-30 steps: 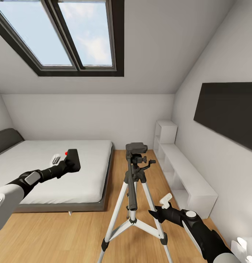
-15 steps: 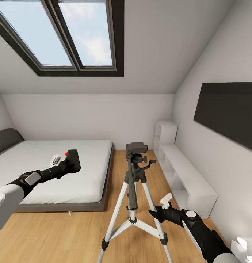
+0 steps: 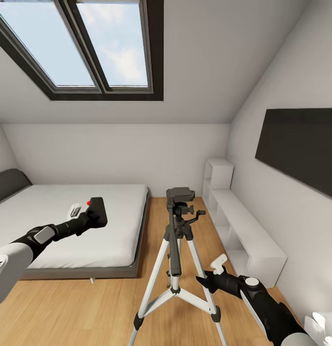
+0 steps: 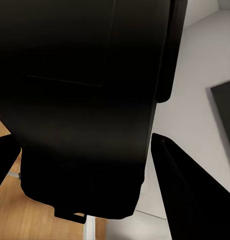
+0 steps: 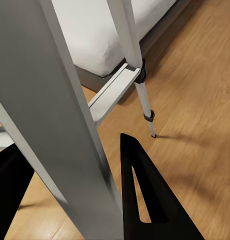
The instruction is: Attach the digital camera to the camera tripod in the bedroom.
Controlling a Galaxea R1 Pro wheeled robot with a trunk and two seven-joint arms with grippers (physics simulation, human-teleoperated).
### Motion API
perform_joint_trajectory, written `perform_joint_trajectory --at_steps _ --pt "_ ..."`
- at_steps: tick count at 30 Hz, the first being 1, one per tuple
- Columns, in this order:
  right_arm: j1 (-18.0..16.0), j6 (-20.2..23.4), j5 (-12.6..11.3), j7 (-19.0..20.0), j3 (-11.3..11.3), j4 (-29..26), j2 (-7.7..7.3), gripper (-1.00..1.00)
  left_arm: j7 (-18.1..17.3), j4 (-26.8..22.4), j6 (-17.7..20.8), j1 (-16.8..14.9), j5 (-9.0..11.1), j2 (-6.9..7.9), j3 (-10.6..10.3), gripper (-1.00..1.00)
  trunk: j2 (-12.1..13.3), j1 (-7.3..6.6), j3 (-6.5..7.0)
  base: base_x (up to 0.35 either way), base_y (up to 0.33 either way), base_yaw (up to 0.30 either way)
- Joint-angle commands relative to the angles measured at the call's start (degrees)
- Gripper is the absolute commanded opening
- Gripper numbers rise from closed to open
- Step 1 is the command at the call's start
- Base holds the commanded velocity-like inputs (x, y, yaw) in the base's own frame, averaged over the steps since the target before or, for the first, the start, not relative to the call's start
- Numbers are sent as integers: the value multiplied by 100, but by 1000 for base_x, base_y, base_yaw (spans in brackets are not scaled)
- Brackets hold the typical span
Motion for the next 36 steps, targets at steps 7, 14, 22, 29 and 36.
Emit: perform_joint_trajectory --at_steps 7,14,22,29,36 --pt "0 1 156 7 -1 225 -4 -100 -16 4 38 -2 -9 -1 62 -100 -1 4 -3 0 0 0" --pt "-1 22 161 1 -1 223 -4 -100 -15 6 38 -1 -9 -1 62 -100 -1 4 -3 0 0 0" --pt "0 17 165 6 -1 224 -4 -100 -8 11 38 -2 -9 -1 62 -100 -1 4 -3 0 0 0" --pt "-1 18 171 7 -1 223 -4 -100 -15 15 38 -1 -9 -1 62 -100 -1 4 -3 -13 0 0" --pt "0 34 175 12 -4 225 -11 100 -13 15 38 -1 -9 -6 62 -100 -1 4 -3 -13 0 0"
